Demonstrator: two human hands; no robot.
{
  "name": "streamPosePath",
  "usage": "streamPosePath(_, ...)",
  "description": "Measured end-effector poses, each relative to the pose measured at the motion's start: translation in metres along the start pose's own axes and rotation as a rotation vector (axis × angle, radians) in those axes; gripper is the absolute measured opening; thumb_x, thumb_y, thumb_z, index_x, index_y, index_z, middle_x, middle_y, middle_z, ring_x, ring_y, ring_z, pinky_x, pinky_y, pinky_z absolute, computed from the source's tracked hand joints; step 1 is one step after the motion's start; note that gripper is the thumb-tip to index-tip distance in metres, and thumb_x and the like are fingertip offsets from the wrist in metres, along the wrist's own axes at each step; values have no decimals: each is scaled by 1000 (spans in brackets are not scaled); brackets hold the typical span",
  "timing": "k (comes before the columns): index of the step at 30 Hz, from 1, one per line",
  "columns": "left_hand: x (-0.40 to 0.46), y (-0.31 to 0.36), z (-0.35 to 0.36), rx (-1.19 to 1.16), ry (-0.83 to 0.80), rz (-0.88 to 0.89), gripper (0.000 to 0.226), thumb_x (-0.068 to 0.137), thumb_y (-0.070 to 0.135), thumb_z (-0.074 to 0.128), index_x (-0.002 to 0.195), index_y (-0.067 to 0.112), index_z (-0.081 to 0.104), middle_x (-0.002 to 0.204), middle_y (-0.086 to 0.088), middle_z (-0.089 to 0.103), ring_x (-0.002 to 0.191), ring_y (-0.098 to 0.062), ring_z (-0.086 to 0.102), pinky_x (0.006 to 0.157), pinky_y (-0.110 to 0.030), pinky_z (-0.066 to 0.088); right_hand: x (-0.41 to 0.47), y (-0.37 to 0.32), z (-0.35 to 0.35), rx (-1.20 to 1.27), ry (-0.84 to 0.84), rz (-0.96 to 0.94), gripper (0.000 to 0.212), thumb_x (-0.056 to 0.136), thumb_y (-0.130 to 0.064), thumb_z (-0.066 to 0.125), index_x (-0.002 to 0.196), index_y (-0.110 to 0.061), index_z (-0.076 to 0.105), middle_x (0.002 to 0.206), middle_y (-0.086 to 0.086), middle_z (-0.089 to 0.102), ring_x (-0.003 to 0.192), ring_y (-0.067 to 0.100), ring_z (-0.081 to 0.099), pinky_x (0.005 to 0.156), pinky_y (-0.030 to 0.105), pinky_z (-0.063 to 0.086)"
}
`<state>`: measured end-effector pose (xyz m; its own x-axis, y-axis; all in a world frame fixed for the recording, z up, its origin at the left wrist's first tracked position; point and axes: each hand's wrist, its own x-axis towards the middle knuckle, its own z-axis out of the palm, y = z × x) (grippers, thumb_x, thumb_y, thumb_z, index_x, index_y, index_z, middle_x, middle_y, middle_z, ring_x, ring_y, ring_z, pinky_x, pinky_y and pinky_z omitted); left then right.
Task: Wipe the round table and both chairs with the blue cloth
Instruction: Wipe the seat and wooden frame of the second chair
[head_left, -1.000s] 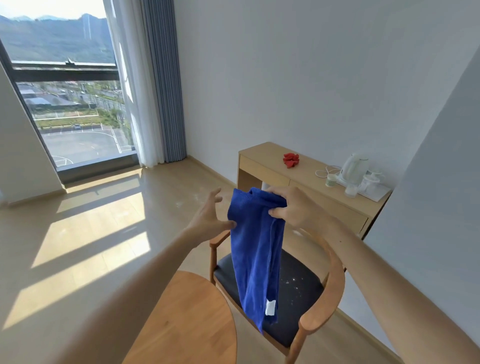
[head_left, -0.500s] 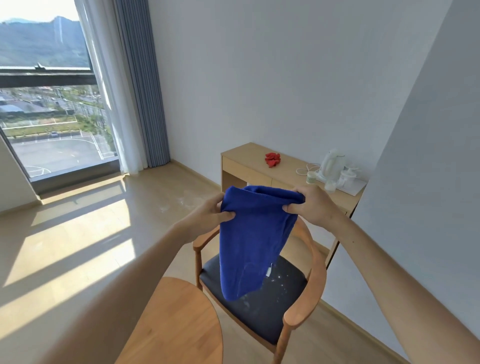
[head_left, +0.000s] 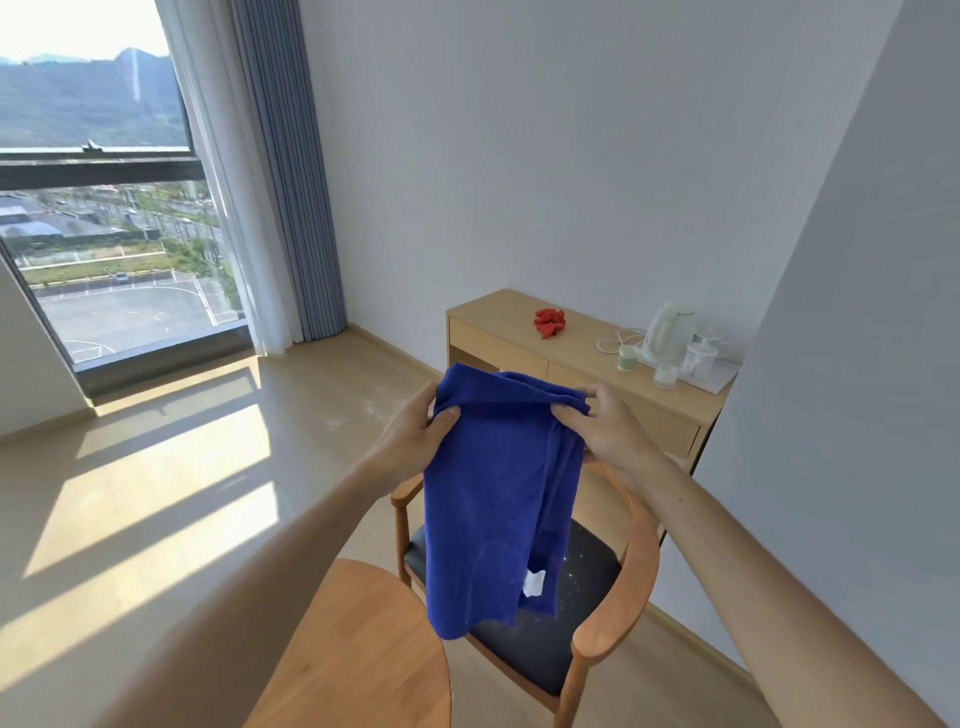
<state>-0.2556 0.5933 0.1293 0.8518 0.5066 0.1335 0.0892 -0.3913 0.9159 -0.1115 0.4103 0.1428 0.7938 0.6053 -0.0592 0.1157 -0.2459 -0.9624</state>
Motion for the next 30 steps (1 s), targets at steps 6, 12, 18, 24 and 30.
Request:
streamPosePath(6, 5, 1, -5, -197, 36, -250, 26, 95, 32, 56, 114, 15, 54, 100, -4, 64, 84, -16, 64, 61, -28, 52, 8, 9, 7, -96, -150, 93, 120, 40, -18, 86, 147, -22, 30, 134, 11, 54, 119, 28, 57, 99, 47, 49)
streamPosePath(12, 4, -1, -19, -238, -246, -194, 62, 71, -15, 62, 126, 10, 48, 109, -14, 67, 98, -26, 64, 77, -30, 53, 3, 7, 20, -554, 70, -169, 49, 84, -7, 67, 131, -16, 54, 123, 3, 62, 109, 23, 59, 84, 28, 48)
streamPosePath(18, 7, -4, -17, 323, -61, 35, 46, 88, 8, 49, 128, 29, 46, 90, 2, 61, 85, -17, 55, 71, -25, 45, 4, 9, 25, -514, 149, -164, 26, 95, -22, 57, 119, -19, 47, 96, -2, 59, 75, 12, 55, 55, 22, 41)
streamPosePath(24, 8, -4, -15, 284, 125, 49, 38, 93, 17, 51, 127, 32, 45, 75, 6, 52, 76, -14, 50, 65, -27, 43, 11, 9, 24, -31, 87, 111, 44, 88, -21, 69, 125, -17, 44, 116, 9, 58, 91, 21, 63, 68, 37, 56)
streamPosePath(30, 8, -6, -20, -101, 26, -192, 44, 83, 19, 71, 119, 28, 46, 99, -11, 63, 91, -23, 62, 76, -40, 57, 12, 12, 19, -215, -106, 104, 80, 63, -14, 86, 134, -22, 49, 131, 3, 52, 117, 25, 54, 98, 45, 49)
